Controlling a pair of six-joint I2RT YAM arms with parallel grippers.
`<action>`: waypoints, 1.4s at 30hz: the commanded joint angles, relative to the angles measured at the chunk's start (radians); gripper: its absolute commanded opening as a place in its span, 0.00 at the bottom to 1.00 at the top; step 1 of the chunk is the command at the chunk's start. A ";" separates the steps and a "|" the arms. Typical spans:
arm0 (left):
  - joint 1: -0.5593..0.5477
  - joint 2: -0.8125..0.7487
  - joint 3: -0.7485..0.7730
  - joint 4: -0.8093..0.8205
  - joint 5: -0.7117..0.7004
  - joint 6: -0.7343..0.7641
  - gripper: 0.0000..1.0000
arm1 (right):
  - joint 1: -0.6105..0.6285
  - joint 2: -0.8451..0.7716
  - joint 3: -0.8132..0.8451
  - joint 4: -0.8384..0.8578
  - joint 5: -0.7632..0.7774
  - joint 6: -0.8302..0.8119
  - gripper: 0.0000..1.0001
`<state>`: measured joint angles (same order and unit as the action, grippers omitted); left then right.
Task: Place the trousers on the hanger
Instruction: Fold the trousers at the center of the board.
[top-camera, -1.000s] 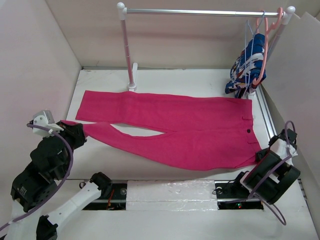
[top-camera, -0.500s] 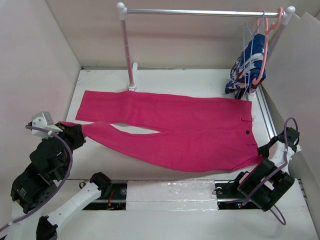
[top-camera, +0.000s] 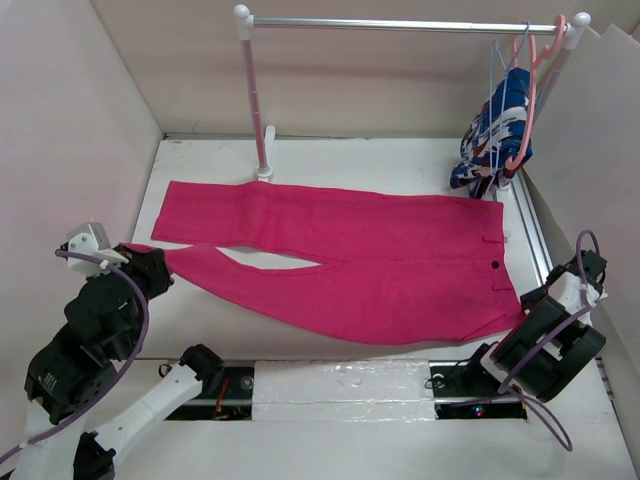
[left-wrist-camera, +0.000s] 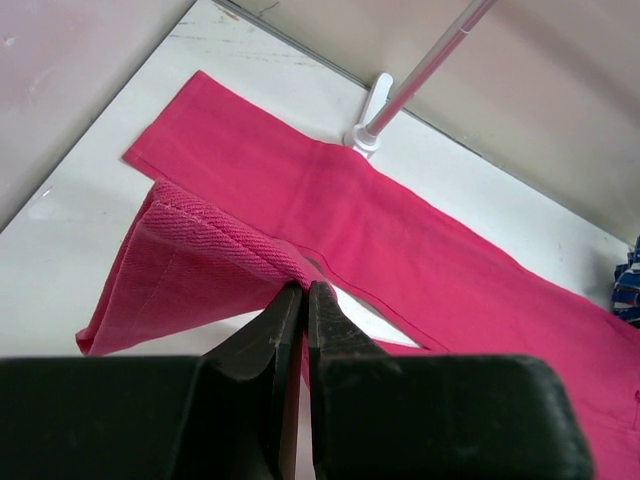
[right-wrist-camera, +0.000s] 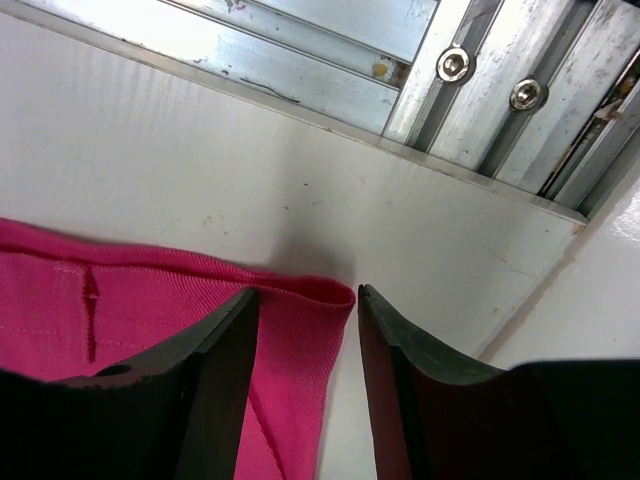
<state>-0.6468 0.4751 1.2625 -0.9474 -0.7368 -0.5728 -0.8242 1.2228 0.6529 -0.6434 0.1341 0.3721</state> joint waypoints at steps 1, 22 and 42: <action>-0.004 0.020 -0.005 0.042 -0.042 -0.001 0.00 | 0.013 0.049 -0.001 0.033 -0.001 -0.009 0.49; -0.004 0.014 -0.140 0.107 -0.240 -0.076 0.00 | 0.125 -0.111 0.182 -0.039 -0.004 -0.194 0.00; 0.603 0.526 -0.275 0.369 0.091 0.127 0.00 | 0.203 0.283 0.531 0.197 -0.355 -0.157 0.00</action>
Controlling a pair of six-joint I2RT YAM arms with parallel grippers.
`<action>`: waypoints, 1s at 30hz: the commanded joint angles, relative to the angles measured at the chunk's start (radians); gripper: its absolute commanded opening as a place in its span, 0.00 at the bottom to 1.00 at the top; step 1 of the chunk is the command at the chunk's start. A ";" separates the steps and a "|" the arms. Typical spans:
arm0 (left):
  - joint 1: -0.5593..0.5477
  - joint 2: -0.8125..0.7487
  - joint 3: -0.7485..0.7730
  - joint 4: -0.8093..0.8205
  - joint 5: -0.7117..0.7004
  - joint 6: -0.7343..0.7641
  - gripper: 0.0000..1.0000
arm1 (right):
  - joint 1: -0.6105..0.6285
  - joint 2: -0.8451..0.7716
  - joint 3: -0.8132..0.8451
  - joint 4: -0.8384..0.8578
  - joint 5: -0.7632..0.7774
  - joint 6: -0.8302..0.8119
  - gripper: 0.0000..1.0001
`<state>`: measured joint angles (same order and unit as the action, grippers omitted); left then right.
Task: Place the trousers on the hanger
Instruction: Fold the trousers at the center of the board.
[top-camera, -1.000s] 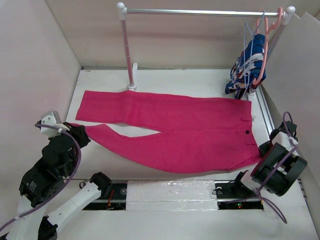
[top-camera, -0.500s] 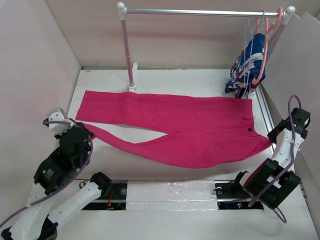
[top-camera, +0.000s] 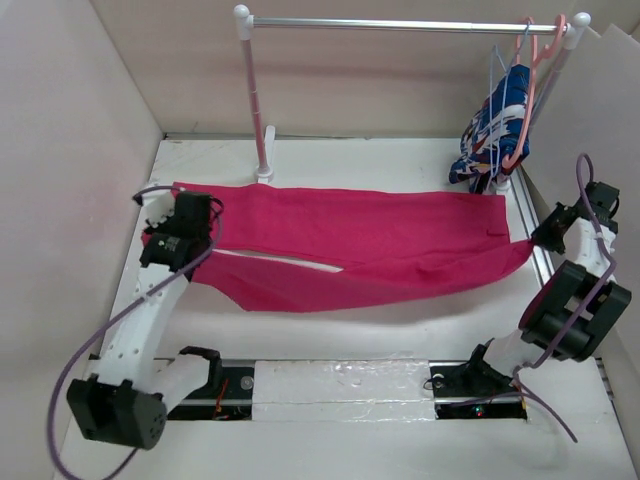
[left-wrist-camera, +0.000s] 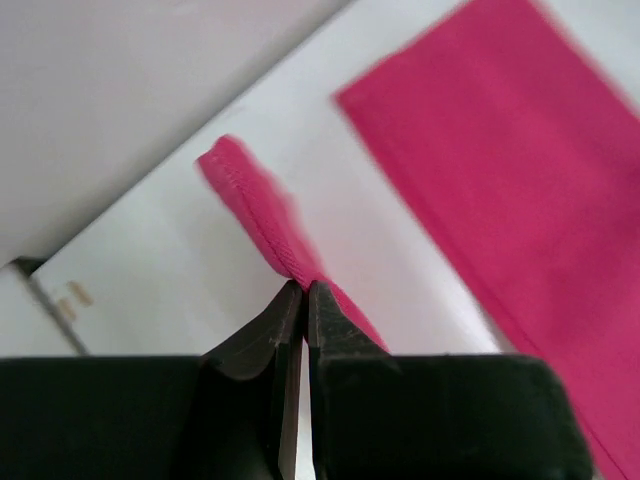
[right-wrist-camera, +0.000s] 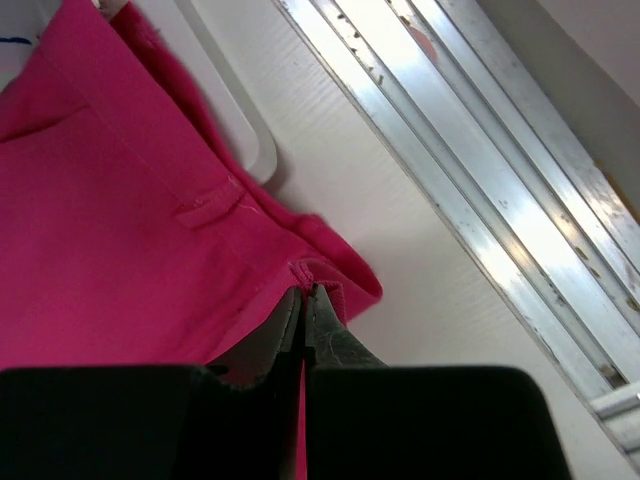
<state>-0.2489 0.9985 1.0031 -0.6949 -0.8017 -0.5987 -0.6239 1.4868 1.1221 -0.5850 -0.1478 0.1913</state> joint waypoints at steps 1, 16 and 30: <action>0.206 0.027 0.001 0.123 0.125 0.151 0.00 | 0.003 0.044 0.070 0.161 -0.090 0.023 0.00; 0.273 0.567 0.377 0.308 0.072 0.116 0.00 | 0.130 0.296 0.272 0.232 -0.102 0.103 0.00; 0.284 0.994 0.811 0.379 0.111 0.190 0.14 | 0.168 0.455 0.415 0.371 -0.076 0.212 0.23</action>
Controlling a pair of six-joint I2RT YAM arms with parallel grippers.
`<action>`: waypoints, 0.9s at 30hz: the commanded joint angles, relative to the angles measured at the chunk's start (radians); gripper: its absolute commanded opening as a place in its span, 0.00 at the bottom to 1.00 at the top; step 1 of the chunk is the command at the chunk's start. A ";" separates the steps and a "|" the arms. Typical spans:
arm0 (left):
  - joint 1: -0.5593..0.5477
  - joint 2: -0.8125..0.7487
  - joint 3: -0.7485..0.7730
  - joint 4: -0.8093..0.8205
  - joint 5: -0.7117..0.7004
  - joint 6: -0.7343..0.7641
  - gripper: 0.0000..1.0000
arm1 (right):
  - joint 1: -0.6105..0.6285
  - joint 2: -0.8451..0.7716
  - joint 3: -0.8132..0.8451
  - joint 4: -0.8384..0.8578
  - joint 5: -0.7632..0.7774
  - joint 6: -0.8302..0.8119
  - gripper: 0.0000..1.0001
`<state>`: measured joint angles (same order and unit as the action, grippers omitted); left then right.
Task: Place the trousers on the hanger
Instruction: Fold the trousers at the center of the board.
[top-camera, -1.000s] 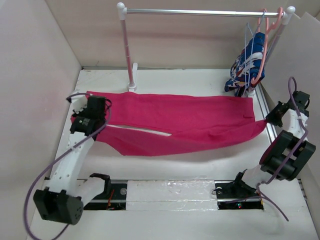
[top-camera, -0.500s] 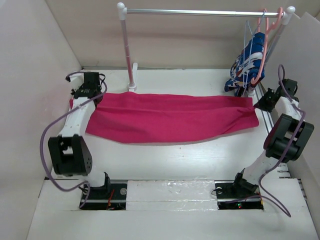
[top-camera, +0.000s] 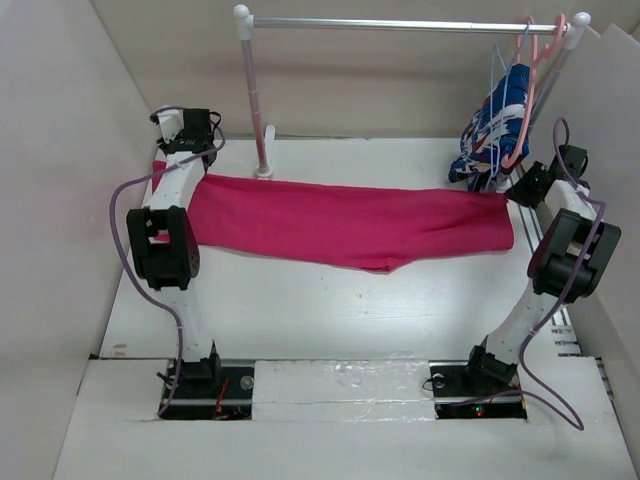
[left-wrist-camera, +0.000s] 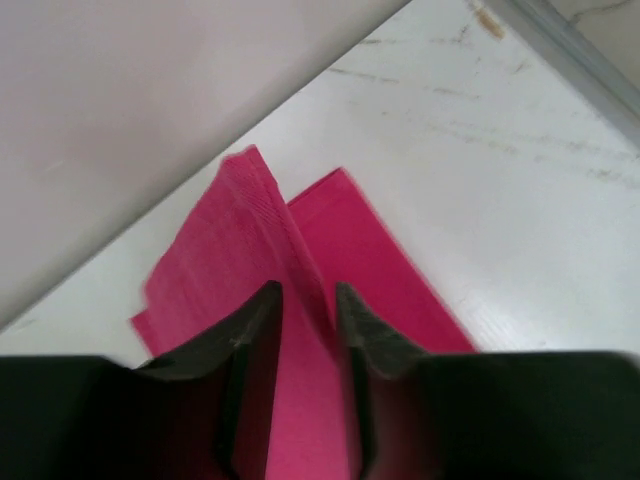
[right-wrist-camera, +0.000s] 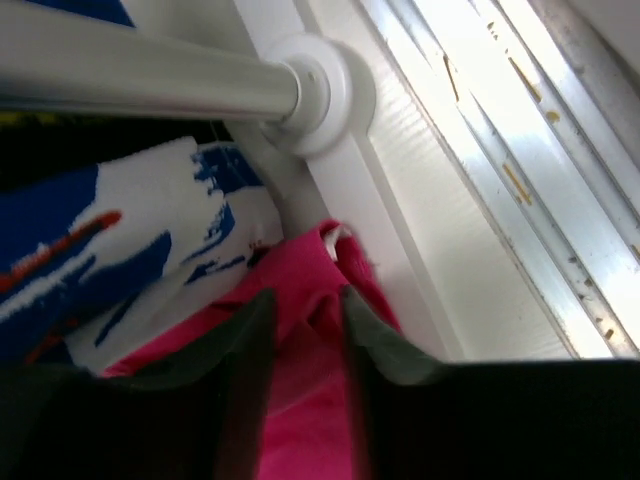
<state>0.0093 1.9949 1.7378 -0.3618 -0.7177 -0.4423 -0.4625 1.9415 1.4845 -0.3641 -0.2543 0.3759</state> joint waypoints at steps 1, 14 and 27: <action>0.040 0.040 0.138 0.008 0.052 0.042 0.27 | 0.007 0.008 0.062 0.146 0.012 0.024 0.41; 0.069 -0.373 -0.401 -0.026 0.178 -0.059 0.87 | -0.050 -0.363 -0.303 0.140 -0.072 -0.110 0.58; 0.254 -0.371 -0.718 0.060 0.552 -0.188 0.86 | -0.013 -0.492 -0.791 0.332 -0.305 -0.074 0.64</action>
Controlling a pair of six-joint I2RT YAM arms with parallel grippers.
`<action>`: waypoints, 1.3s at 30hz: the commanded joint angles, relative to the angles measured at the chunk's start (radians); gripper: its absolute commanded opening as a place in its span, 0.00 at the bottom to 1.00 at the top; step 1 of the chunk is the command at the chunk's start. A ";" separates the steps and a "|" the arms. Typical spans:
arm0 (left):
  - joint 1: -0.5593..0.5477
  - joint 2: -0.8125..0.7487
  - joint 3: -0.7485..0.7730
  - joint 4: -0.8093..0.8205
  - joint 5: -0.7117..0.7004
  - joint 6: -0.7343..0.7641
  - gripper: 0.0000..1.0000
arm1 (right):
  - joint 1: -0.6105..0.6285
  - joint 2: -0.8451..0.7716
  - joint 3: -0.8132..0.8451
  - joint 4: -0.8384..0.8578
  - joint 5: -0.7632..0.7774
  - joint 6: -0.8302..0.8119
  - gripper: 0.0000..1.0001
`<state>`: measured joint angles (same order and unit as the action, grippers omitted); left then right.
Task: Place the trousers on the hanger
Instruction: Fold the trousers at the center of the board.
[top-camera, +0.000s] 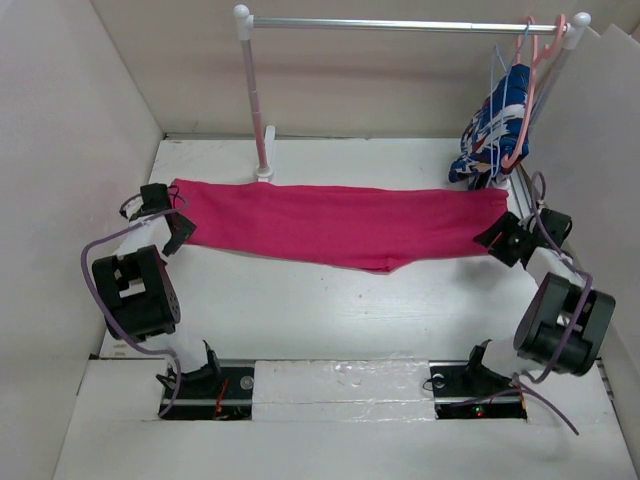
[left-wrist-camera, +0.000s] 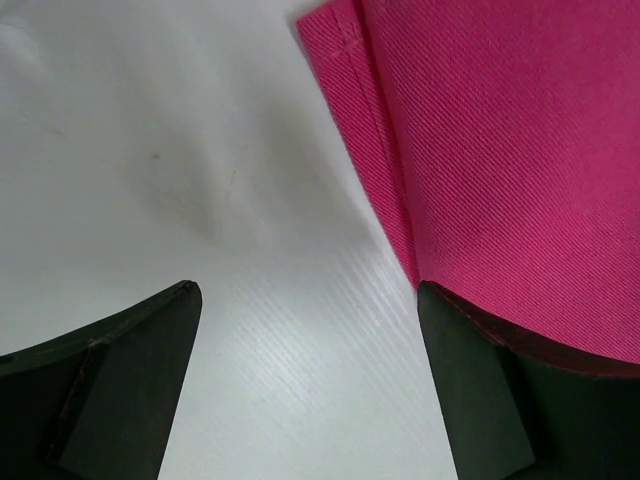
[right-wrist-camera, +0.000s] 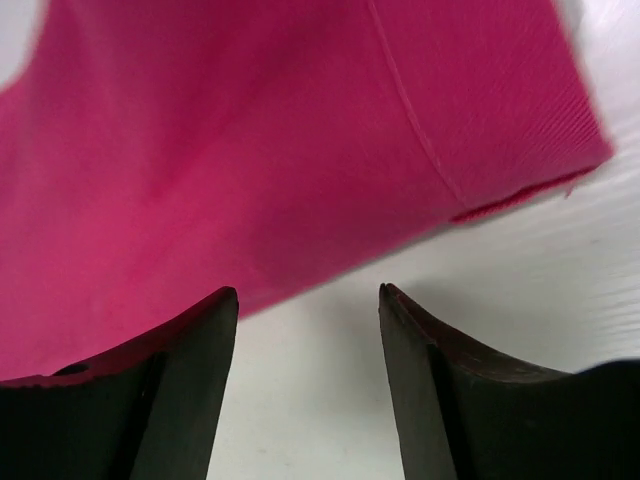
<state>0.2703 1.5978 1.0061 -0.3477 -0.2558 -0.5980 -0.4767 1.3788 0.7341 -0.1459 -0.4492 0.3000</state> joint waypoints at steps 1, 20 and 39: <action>-0.006 0.057 0.020 0.050 0.095 -0.037 0.85 | 0.001 0.091 -0.050 0.135 -0.123 0.016 0.65; -0.006 0.205 0.105 -0.014 -0.124 -0.022 0.00 | 0.012 0.009 -0.071 0.033 0.072 -0.005 0.00; 0.024 -0.072 -0.064 0.117 0.179 0.013 0.64 | -0.214 -0.225 -0.167 -0.178 -0.092 -0.167 0.00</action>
<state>0.2958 1.4914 0.9085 -0.2947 -0.2447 -0.6018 -0.7055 1.1408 0.5209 -0.3569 -0.4839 0.1509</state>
